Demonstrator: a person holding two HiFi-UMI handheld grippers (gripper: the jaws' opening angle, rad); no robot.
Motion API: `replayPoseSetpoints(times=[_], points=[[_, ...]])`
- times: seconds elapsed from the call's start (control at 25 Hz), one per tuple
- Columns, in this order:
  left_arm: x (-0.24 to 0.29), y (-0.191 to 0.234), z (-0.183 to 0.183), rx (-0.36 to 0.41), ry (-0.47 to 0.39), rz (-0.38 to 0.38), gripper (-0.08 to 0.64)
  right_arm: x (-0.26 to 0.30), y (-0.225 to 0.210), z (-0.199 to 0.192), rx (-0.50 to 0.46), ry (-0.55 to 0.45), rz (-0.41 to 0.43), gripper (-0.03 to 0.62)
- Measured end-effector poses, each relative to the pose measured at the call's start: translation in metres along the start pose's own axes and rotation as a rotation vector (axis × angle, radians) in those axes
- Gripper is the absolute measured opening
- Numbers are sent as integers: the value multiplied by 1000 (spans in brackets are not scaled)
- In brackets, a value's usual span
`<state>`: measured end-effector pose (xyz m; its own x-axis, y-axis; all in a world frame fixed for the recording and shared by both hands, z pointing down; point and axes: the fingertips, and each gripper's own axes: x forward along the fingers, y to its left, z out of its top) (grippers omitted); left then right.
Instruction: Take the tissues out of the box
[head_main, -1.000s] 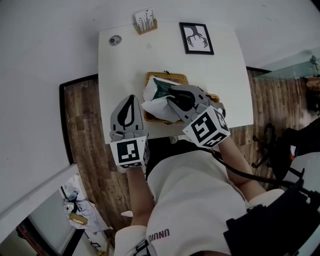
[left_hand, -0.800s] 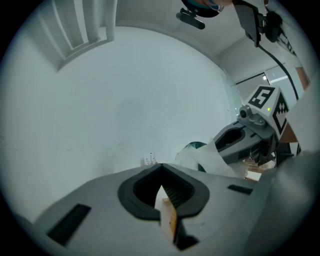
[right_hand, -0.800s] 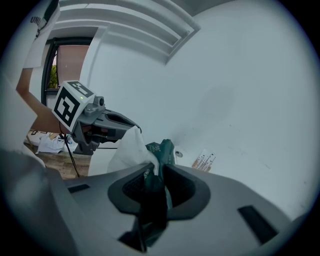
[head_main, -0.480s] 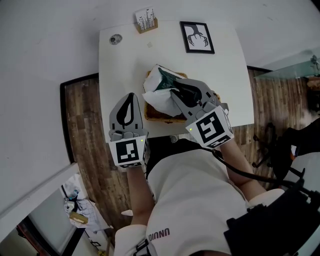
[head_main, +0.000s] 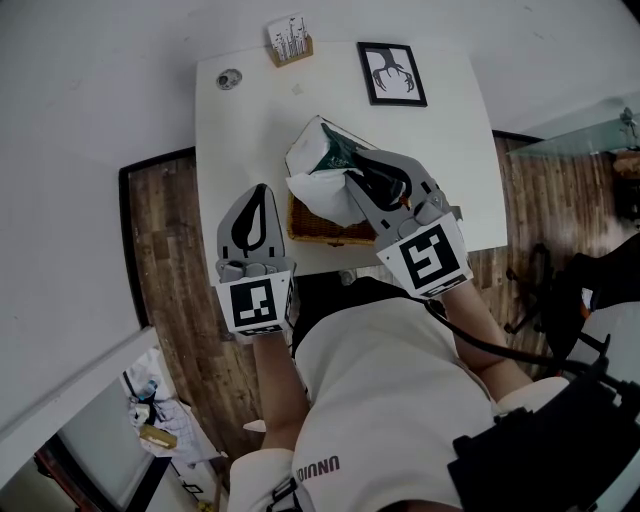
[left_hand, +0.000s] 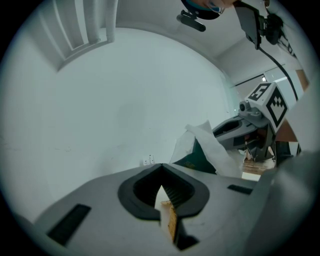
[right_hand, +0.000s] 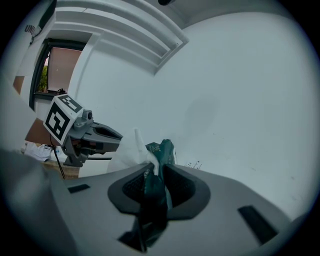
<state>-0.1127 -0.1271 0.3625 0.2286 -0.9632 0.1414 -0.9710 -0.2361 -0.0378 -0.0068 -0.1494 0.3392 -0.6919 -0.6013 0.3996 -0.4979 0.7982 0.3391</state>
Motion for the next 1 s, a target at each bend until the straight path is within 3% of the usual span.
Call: replayPoseSetpoints(times=[0.28,0.44,0.8,1.0], points=[[0,0,-1,26,7,-9,12,-1,-3,0,-25,11,-4,86],[0,1,-1,24,6,-5,12,0,-2,-1,22,-6,-13,86],[0,1,-2,19,8,-9,12,3,-1,-5,28,8,-8,86],[0,0,-3,22,11,-11,12,2,1,-6,-41,49,17,86]])
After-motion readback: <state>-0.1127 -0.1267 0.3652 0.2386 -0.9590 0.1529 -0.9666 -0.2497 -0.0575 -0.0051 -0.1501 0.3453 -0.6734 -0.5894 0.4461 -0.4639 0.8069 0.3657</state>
